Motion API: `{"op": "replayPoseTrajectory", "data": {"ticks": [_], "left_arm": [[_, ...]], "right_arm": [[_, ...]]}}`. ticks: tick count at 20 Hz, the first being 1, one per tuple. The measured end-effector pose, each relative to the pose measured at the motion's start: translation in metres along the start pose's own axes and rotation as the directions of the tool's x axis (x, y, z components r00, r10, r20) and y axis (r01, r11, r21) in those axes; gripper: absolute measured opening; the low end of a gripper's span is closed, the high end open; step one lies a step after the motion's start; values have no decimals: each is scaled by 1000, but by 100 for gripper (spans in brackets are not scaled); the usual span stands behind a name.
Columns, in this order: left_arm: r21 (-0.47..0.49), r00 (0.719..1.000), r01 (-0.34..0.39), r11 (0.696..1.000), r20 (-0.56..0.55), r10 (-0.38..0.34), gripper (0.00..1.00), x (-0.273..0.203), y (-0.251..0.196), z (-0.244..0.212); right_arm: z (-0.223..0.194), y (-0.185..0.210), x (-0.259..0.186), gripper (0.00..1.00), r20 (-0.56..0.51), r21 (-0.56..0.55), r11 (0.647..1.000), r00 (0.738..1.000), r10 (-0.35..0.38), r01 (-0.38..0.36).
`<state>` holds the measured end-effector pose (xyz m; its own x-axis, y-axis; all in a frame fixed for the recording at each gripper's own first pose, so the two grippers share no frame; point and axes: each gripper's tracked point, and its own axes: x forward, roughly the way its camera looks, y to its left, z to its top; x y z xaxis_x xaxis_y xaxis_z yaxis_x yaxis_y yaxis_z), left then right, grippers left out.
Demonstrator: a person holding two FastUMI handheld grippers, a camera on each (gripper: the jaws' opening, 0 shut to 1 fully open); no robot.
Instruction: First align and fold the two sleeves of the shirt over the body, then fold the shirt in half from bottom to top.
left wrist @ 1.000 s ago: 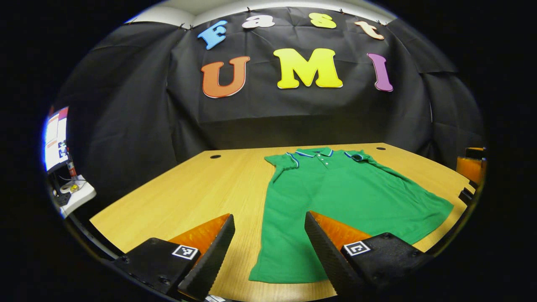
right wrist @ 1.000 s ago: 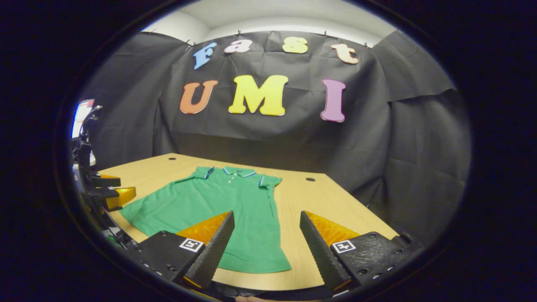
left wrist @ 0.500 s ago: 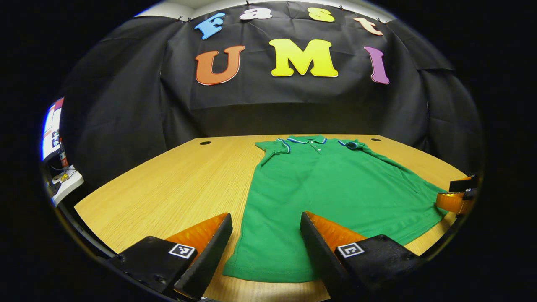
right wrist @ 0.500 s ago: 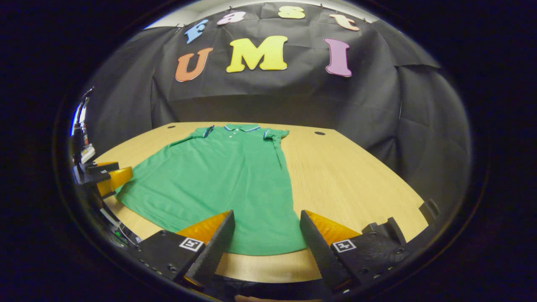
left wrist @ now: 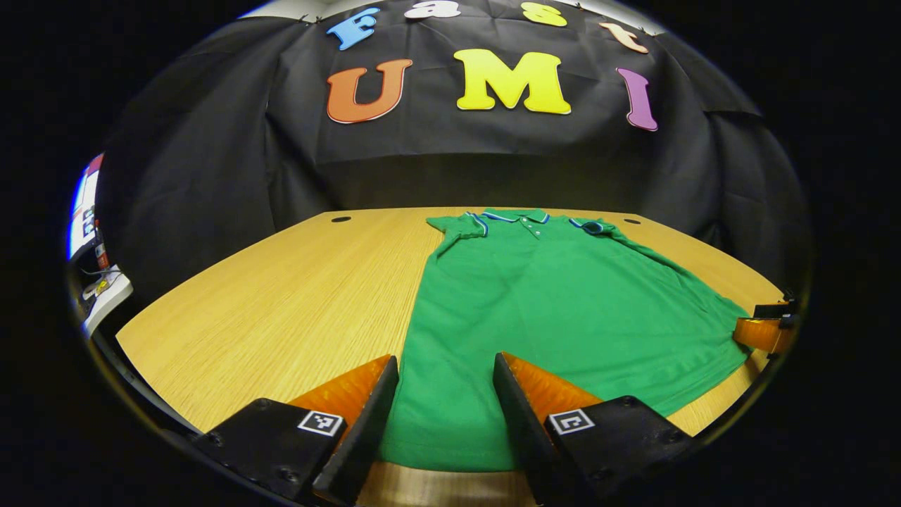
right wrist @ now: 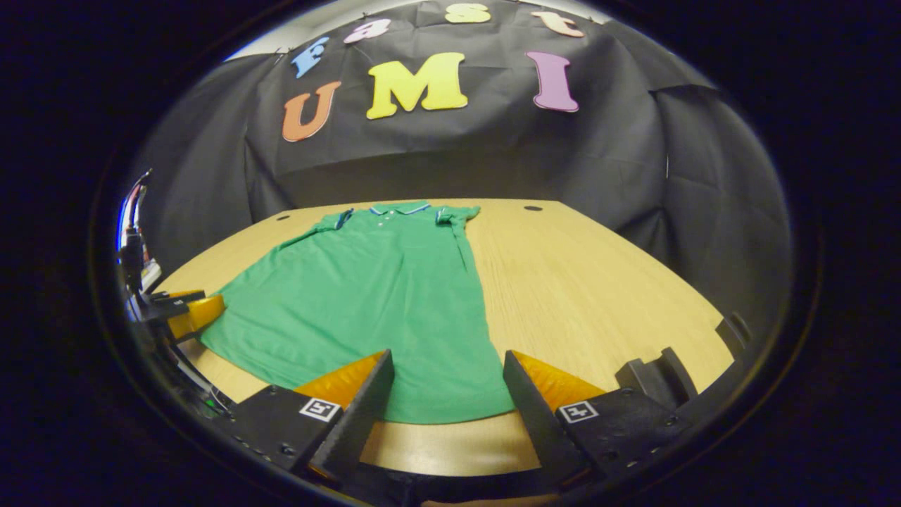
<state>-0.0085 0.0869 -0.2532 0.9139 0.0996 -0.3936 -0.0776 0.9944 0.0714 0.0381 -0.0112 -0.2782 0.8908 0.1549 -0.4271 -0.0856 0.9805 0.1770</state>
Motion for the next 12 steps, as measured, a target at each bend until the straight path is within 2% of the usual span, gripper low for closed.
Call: {"op": "replayPoseTrajectory", "data": {"ticks": [4, 7, 9, 10, 11, 12], "left_arm": [[-3, 1000, 8, 1000, 4, -8, 89, -1, 2, -1], [3, 1000, 6, 1000, -2, -6, 88, 0, 1, -1], [-2, 1000, 4, 1000, -1, -4, 73, 2, 1, 0], [0, 1000, 9, 1000, 0, -9, 62, 4, -1, 1], [7, 1000, 16, 1000, -3, -16, 57, 6, -4, 1], [12, 1000, 23, 1000, -6, -23, 45, 6, -8, 1]], "right_arm": [[0, 0, -1, 96, 9, -8, 1000, 1000, -13, 13], [-1, 3, -2, 99, 25, -1, 1000, 1000, 7, -7], [-2, 12, 0, 87, 32, -11, 999, 999, 42, -41], [-2, 18, 0, 75, 30, -16, 998, 998, 61, -60], [-3, 23, 0, 63, 30, -15, 997, 996, 82, -82], [-3, 26, 0, 43, 26, -10, 995, 994, 103, -103]]}}
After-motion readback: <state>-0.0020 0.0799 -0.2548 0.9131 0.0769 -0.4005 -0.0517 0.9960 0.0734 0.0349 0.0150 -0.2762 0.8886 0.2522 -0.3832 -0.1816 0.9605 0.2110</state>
